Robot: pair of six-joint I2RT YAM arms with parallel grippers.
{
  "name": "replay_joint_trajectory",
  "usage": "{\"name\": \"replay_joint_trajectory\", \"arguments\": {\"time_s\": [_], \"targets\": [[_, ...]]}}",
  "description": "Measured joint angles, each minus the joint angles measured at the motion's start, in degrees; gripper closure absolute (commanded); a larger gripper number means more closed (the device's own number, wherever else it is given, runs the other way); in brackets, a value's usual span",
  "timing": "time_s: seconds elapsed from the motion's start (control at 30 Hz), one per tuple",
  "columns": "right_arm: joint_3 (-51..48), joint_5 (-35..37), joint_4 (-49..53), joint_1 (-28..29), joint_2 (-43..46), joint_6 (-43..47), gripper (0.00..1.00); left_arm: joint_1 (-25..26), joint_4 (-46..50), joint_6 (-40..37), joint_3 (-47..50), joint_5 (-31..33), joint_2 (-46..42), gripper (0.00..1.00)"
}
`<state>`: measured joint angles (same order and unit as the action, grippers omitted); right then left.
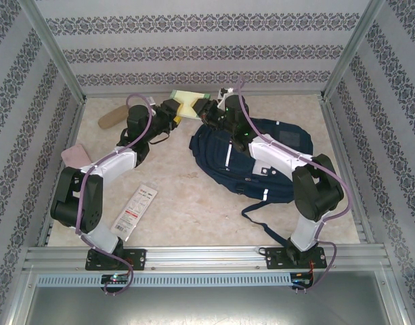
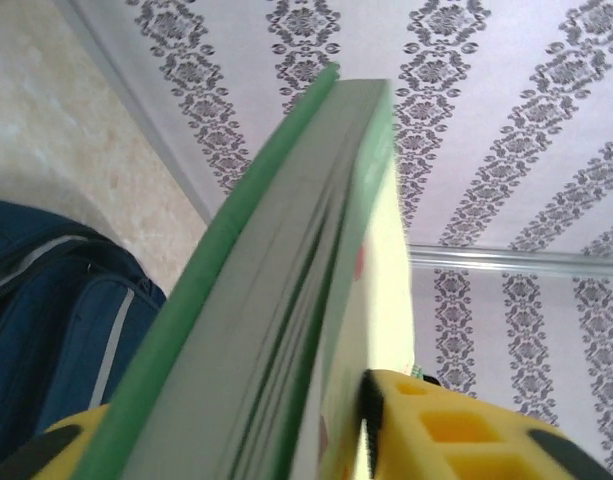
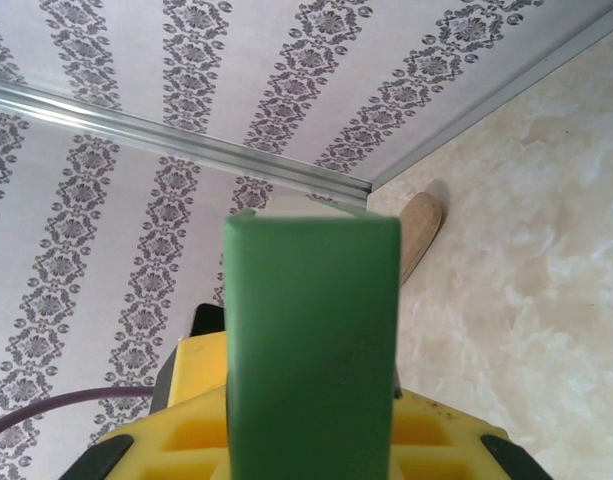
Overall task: Pack the student bag
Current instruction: Pass the loose stationery, then open the student bag at the middle-right of the table.
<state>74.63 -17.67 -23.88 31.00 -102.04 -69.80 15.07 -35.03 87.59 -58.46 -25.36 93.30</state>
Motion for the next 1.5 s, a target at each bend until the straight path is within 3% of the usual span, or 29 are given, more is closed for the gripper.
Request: {"name": "replay_joint_trajectory", "arguments": {"time_s": [0.13,0.2,0.43,0.73,0.97,1.2,1.27,1.4,1.5], "targets": [[-0.2,0.4,0.2,0.0,0.0,-0.7,0.61,0.0,-1.0,0.9,0.0,0.2,0.0,0.96],[-0.2,0.0,1.3,0.0,0.1,0.5,0.49,0.0,-0.8,0.9,0.0,0.2,-0.1,1.00],[-1.0,3.3,18.5,0.4,5.3,11.7,0.43,-1.0,5.3,-2.9,2.4,0.1,-2.9,1.00],[2.9,15.6,46.9,0.6,6.0,29.6,0.49,-5.0,22.2,-17.1,2.4,-0.6,-12.2,1.00],[12.9,20.5,58.7,2.2,-5.1,36.9,0.52,-5.4,32.3,-27.1,1.5,-1.6,-15.3,1.00],[23.9,25.8,67.0,4.5,-15.4,40.5,0.59,-5.5,36.0,-30.3,1.6,-2.9,-15.7,0.99],[24.9,27.4,68.6,4.8,-16.6,41.0,0.64,-5.5,36.1,-30.7,1.6,-3.3,-15.8,0.99],[25.4,29.9,70.8,4.9,-17.3,41.9,0.98,-5.5,36.2,-31.7,1.6,-4.2,-16.1,0.99],[25.4,30.6,71.0,5.2,-17.1,41.6,1.00,-5.5,36.3,-32.2,1.6,-4.6,-16.2,0.99]]}}
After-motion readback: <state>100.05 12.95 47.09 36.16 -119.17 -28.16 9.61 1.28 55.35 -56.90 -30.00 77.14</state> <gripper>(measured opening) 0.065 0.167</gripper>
